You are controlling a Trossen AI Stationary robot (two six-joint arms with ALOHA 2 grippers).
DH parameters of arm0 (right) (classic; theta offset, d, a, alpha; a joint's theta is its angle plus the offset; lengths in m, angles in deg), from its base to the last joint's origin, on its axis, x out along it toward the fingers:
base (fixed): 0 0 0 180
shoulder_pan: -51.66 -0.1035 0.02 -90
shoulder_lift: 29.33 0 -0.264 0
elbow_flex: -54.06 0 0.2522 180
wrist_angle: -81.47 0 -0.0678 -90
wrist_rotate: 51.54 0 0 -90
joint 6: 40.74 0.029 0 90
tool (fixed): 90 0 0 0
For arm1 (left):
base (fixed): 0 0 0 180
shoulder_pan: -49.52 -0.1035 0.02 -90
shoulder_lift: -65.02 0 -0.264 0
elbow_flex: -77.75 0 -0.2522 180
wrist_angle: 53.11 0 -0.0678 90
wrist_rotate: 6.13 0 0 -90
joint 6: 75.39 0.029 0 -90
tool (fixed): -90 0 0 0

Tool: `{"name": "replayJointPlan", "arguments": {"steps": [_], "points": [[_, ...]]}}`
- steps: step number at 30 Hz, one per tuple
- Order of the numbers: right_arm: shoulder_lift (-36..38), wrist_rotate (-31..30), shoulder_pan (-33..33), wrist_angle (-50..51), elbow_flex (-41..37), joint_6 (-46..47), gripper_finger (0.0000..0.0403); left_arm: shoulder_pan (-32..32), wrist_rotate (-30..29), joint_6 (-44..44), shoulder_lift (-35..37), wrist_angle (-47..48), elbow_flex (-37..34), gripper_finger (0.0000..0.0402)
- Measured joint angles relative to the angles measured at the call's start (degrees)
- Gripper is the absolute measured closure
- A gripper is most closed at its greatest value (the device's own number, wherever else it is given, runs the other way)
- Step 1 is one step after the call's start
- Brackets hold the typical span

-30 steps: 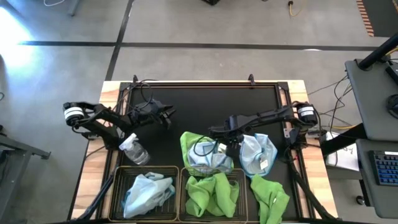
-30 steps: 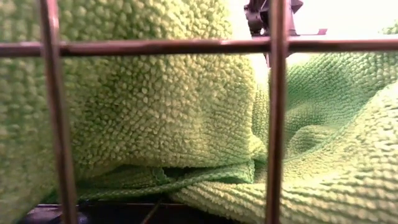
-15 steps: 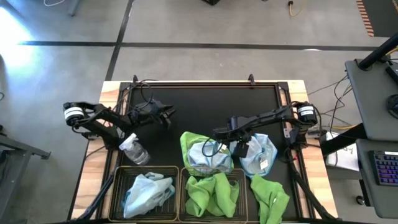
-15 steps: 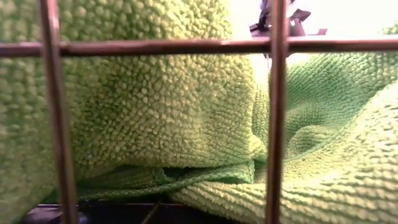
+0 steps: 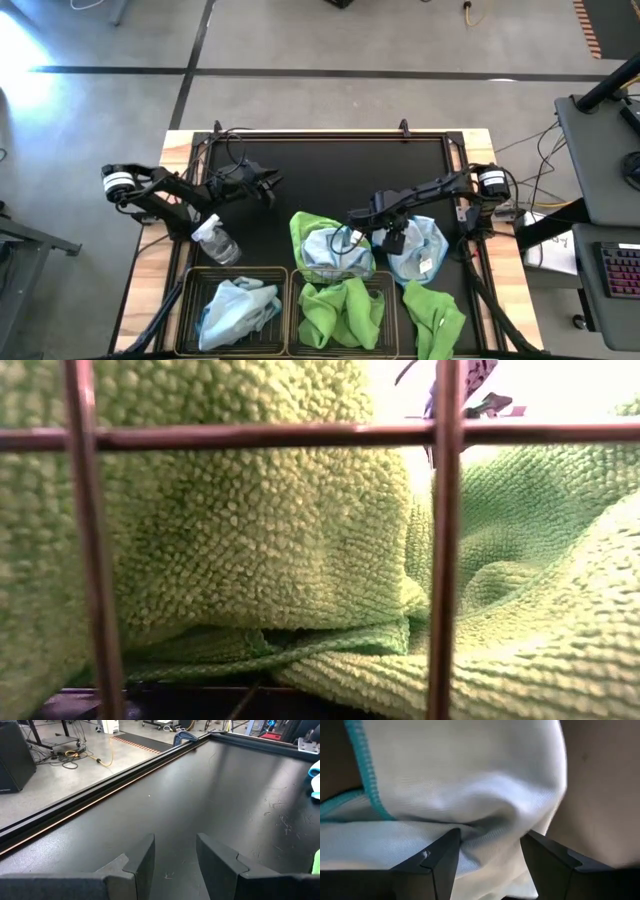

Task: Sort microfiber towel by color & place in baskets
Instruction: Put the right blue towel into the left wire basket

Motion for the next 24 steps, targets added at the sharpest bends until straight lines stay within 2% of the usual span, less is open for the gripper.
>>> {"name": "replayJointPlan", "arguments": {"steps": [9, 17, 19, 24], "points": [[0.0, -4.5, -0.1, -6.2, -0.1, -18.5, 0.0197, 0.0, 0.4, 1.2, 0.0, 0.0, 0.0, 0.0272], [0.0, -4.5, -0.1, -12.6, -0.1, -34.1, 0.0197, 0.0, 2.7, -0.5, 0.0, -1.7, 0.1, 0.0272], [0.0, -4.5, -0.1, -13.1, -0.2, -34.5, 0.0197, 0.0, 2.7, -0.6, 0.0, -1.9, 0.3, 0.0272], [0.1, -4.3, -0.1, -14.6, -0.2, -28.1, 0.0199, 0.0, 2.7, -1.7, 0.0, -1.9, 0.3, 0.0272]]}}
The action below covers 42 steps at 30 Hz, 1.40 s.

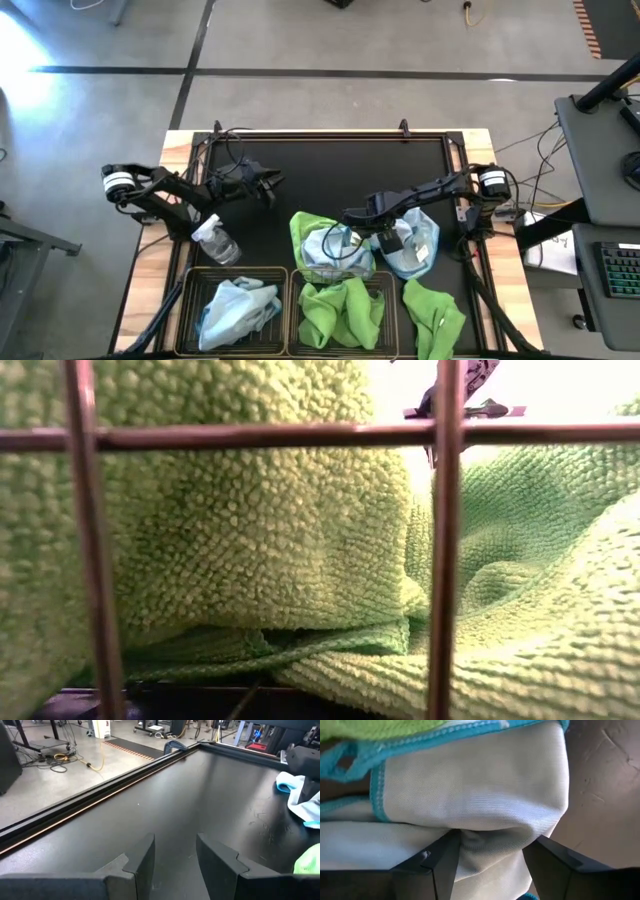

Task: Sort microfiber towel by color & place in baskets
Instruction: Put the right blue towel into the left wire basket

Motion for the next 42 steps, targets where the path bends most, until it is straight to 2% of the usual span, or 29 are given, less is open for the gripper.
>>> {"name": "replayJointPlan", "arguments": {"steps": [5, 17, 24, 33, 38, 42], "points": [[0.0, 0.2, 0.0, -0.1, -0.3, 4.4, 0.0233, 0.0, 0.0, -0.1, 0.0, -0.2, 0.0, 0.0272], [0.0, -0.1, 0.0, -0.5, 0.1, 9.3, 0.0384, 0.0, -0.1, -0.1, 0.0, -1.0, 0.0, 0.0272], [1.9, -0.2, 0.0, 2.4, 2.2, 13.8, 0.0390, 0.0, -0.1, -0.5, 0.0, -1.2, 0.0, 0.0272], [6.7, -0.2, 0.0, 5.9, 9.2, 18.7, 0.0391, 0.0, -0.1, -0.5, 0.0, -1.3, 0.0, 0.0272], [9.2, -0.2, 0.0, 4.9, 14.7, 21.1, 0.0391, 0.0, -0.1, -0.5, 0.0, -1.6, 0.0, 0.0272], [10.5, -0.1, 0.0, -0.7, 18.4, 21.8, 0.0391, 0.0, -0.1, -0.8, 0.0, -1.6, 0.2, 0.0272]]}}
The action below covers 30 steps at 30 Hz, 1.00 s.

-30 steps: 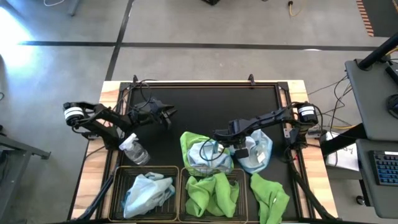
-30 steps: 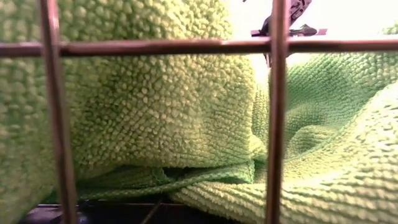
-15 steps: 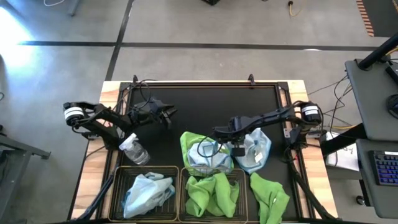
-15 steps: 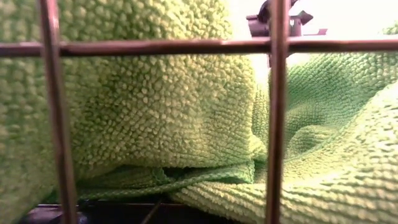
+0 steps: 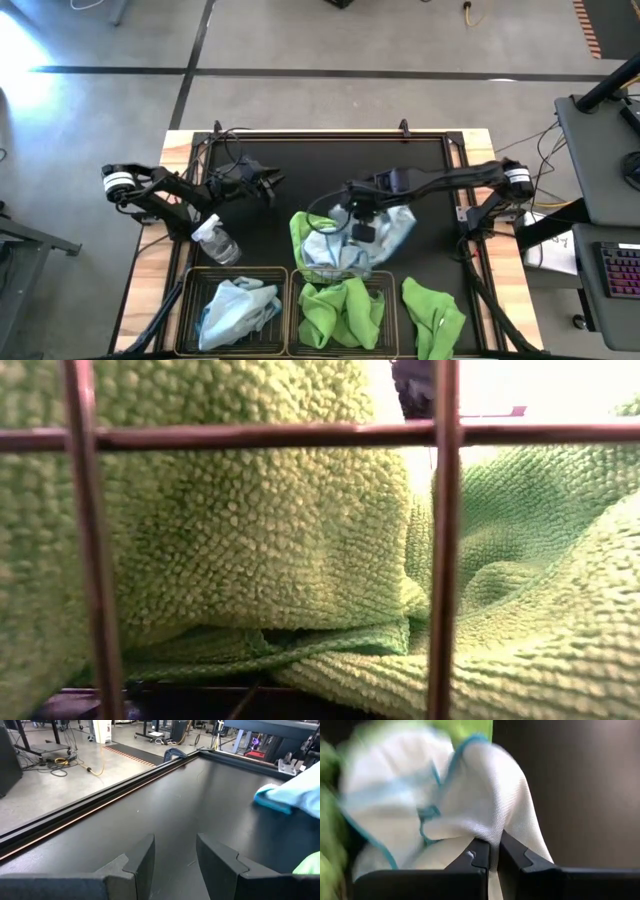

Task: Sort microfiber towel by color & place in baskets
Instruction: Put the right blue towel into the left wire basket

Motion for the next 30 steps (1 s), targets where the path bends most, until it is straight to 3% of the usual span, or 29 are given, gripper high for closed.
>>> {"name": "replayJointPlan", "arguments": {"steps": [13, 23, 30], "points": [[0.2, 0.7, 0.0, -18.4, 12.5, -3.1, 0.0390, 0.0, 0.3, -1.2, -0.6, 2.0, 0.1, 0.0272], [0.1, 9.8, -1.6, -36.9, 12.8, 2.3, 0.0390, 0.1, 0.4, -3.6, -4.0, 1.0, 0.1, 0.0272], [-0.2, 12.7, -5.0, -41.6, 12.8, 5.7, 0.0390, 0.7, 1.8, -4.1, -4.0, -0.9, 0.1, 0.0272]]}}
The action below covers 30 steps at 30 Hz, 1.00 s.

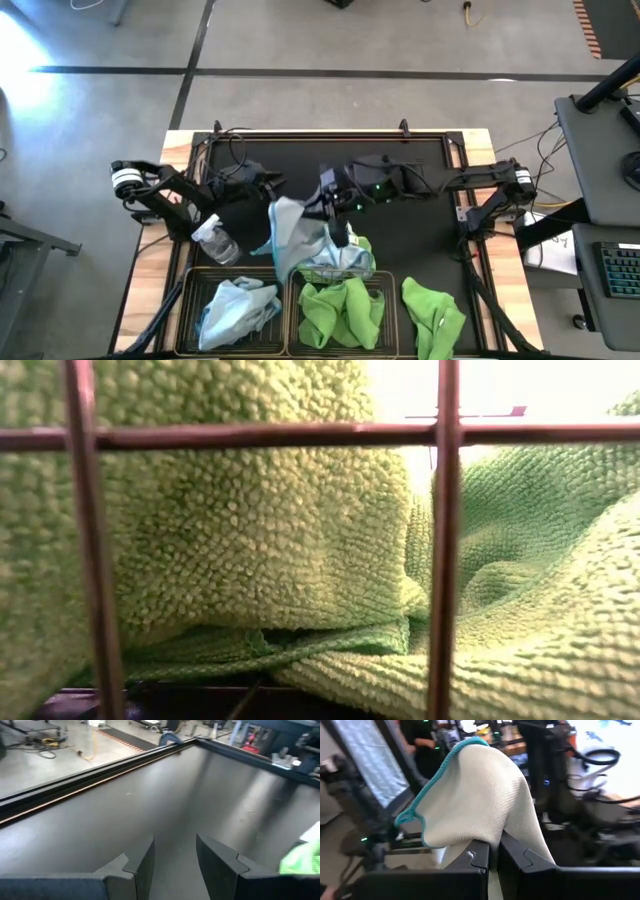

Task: Sort microfiber towel by color & place in baskets
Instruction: Put the right blue towel into the left wire basket

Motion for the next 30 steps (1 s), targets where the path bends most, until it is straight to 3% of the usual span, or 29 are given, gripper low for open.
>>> {"name": "replayJointPlan", "arguments": {"steps": [14, 17, 22, 30], "points": [[-8.1, 2.6, -5.5, -6.1, 2.4, 5.8, 0.0390, 0.7, 0.1, -0.1, 0.0, -0.8, 0.0, 0.0272], [-9.7, 3.2, -5.8, -7.1, 5.6, 5.2, 0.0390, 1.0, 0.1, -0.1, 0.0, -0.8, 0.0, 0.0272], [-14.4, 10.1, -6.1, -9.9, 12.6, 4.7, 0.0390, 1.7, 0.1, -0.3, 0.0, -0.7, 0.0, 0.0272], [-24.4, 15.8, -6.1, -8.9, 27.0, 5.6, 0.0390, 3.5, 0.1, -1.0, -0.2, -0.1, -0.1, 0.0272]]}}
